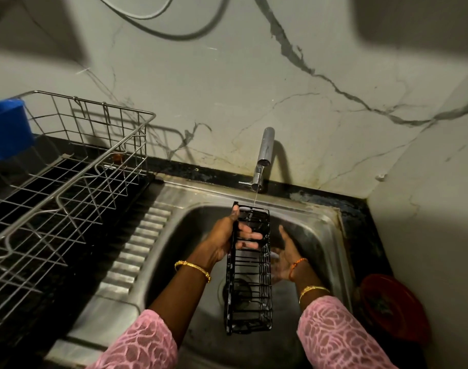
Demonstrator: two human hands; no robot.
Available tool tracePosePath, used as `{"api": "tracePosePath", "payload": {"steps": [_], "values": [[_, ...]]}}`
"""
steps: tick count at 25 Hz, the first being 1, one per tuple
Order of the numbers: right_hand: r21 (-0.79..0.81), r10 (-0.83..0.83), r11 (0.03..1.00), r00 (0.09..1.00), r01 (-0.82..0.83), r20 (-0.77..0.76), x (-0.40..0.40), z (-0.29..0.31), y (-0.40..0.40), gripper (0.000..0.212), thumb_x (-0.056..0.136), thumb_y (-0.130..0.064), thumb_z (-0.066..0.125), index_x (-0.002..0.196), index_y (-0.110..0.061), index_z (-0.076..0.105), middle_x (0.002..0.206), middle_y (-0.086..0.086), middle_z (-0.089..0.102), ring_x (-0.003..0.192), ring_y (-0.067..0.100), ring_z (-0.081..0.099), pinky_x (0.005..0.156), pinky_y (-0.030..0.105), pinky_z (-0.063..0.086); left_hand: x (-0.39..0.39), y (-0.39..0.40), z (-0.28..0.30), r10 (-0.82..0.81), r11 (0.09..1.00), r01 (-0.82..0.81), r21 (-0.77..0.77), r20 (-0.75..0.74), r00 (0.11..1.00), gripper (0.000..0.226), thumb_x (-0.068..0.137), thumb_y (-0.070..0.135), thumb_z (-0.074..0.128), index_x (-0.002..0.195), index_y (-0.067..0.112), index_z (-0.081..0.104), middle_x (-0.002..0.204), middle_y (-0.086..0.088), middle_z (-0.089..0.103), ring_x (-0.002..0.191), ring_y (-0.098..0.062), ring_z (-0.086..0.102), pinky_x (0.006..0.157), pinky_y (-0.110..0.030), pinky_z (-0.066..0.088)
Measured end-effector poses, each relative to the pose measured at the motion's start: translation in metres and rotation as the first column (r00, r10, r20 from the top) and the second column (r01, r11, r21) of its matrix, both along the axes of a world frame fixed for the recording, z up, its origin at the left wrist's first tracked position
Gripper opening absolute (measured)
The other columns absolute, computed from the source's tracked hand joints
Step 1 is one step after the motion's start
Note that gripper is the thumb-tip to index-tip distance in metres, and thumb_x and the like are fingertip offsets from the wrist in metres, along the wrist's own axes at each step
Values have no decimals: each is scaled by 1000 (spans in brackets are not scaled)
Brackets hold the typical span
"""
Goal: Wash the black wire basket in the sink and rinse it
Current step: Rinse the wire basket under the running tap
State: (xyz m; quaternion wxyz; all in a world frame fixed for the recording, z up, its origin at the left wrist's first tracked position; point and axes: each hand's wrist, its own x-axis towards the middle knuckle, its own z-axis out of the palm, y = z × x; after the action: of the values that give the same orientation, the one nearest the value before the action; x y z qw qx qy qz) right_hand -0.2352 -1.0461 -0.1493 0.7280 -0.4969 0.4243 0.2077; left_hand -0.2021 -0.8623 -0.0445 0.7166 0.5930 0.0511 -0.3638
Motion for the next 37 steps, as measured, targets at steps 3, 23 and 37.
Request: {"api": "tracePosePath", "payload": {"steps": [3, 23, 37], "values": [[-69, -16, 997, 998, 20, 66, 1, 4, 10, 107, 40, -87, 57, 119, -14, 59, 116, 15, 60, 107, 35, 55, 92, 54, 42, -4, 0, 0, -107, 993, 104, 51, 68, 992, 64, 100, 51, 24, 64, 5, 51, 77, -19, 72, 39, -16, 55, 34, -16, 34], [139, -29, 990, 898, -36, 438, 44, 52, -19, 57, 70, -50, 62, 110, -10, 67, 104, 15, 63, 91, 31, 61, 84, 40, 47, 12, 8, -25, 227, 973, -231, -16, 254, 940, 55, 95, 54, 32, 64, 13, 51, 48, 3, 44, 34, -8, 35, 33, -16, 26], [-318, 81, 935, 781, 155, 619, 48, 89, -24, 22, 78, -36, 68, 65, -20, 59, 59, 2, 52, 53, 16, 50, 52, 23, 41, 54, -16, -40, 326, 915, -380, 134, 307, 894, 61, 94, 60, 30, 51, 17, 37, 51, -2, 38, 46, -14, 37, 48, -22, 34]]}}
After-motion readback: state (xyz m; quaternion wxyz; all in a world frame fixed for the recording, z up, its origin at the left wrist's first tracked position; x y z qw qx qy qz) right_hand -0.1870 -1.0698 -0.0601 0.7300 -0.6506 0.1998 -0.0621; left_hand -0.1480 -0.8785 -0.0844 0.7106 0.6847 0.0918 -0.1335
